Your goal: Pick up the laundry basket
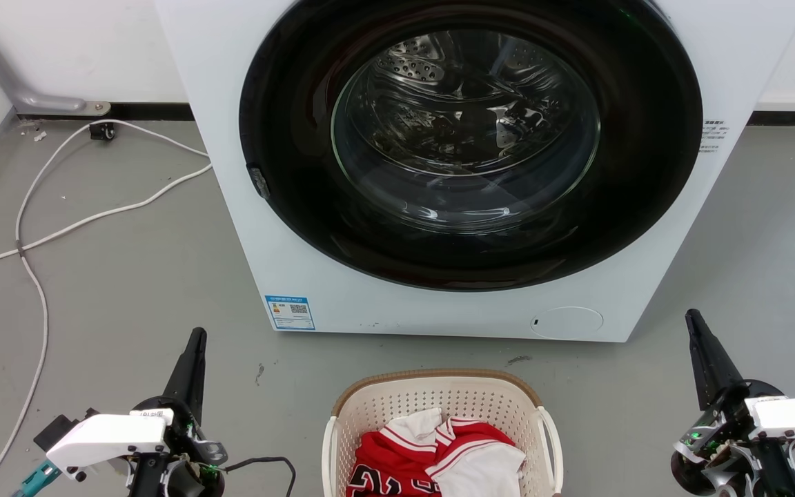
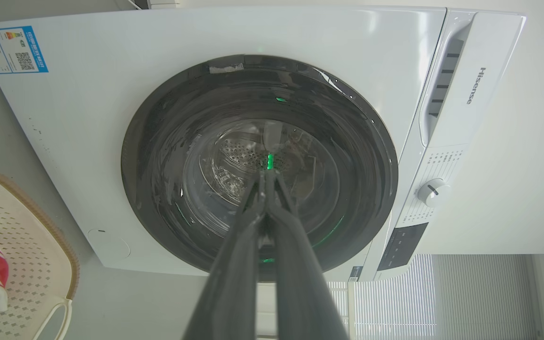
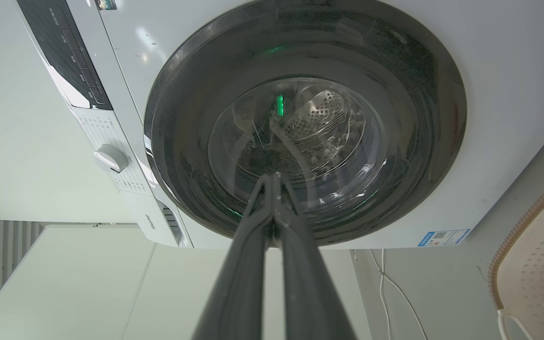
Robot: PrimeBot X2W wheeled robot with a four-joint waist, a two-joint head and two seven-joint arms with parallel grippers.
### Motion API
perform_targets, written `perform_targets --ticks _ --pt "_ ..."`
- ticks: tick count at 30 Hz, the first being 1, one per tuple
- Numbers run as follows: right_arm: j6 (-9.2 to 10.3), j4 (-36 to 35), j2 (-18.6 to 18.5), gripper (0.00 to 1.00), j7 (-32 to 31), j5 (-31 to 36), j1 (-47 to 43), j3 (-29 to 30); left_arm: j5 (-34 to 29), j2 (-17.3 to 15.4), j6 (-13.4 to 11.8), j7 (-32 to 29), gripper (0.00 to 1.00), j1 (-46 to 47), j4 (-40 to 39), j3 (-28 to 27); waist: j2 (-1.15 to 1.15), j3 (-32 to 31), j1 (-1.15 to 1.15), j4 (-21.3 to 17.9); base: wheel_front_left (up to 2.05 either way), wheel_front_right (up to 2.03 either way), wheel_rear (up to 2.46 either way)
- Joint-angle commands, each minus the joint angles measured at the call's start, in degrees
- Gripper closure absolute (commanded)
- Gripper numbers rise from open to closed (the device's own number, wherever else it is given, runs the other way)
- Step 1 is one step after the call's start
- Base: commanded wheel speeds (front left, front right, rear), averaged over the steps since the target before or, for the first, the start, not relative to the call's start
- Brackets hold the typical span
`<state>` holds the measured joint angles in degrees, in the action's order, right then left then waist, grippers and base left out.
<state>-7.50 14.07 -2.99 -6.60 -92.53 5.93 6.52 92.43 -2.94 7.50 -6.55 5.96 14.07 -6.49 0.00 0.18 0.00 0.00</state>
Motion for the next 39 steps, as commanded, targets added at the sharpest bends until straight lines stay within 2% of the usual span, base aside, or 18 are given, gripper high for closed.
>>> perform_targets --ticks 1,32,33,39 --pt "0.02 0.03 0.20 1.00 -0.02 0.24 0.63 -0.04 -0.06 0.08 0.13 -0.09 1.00 0.56 0.04 -0.12 0.00 0.00 0.00 0.00 0.00 0.00 0.00" --pt "0.02 0.03 0.21 1.00 -0.02 0.24 0.63 -0.04 -0.06 0.08 0.13 -0.08 1.00 0.56 0.04 -0.12 0.00 0.00 0.00 0.00 0.00 0.00 0.00" --pt "0.00 0.00 0.00 0.00 0.01 0.00 0.00 0.00 0.00 0.00 0.00 0.01 0.00 0.01 0.00 0.00 0.00 0.00 0.00 0.00 0.00 0.00 0.00" --pt "0.01 1.10 0.09 0.00 0.79 0.42 -1.71 -0.23 -0.28 0.19 -0.02 0.88 0.00 -1.46 0.85 0.70 0.00 0.01 0.00 -0.01 0.00 0.00 0.00"
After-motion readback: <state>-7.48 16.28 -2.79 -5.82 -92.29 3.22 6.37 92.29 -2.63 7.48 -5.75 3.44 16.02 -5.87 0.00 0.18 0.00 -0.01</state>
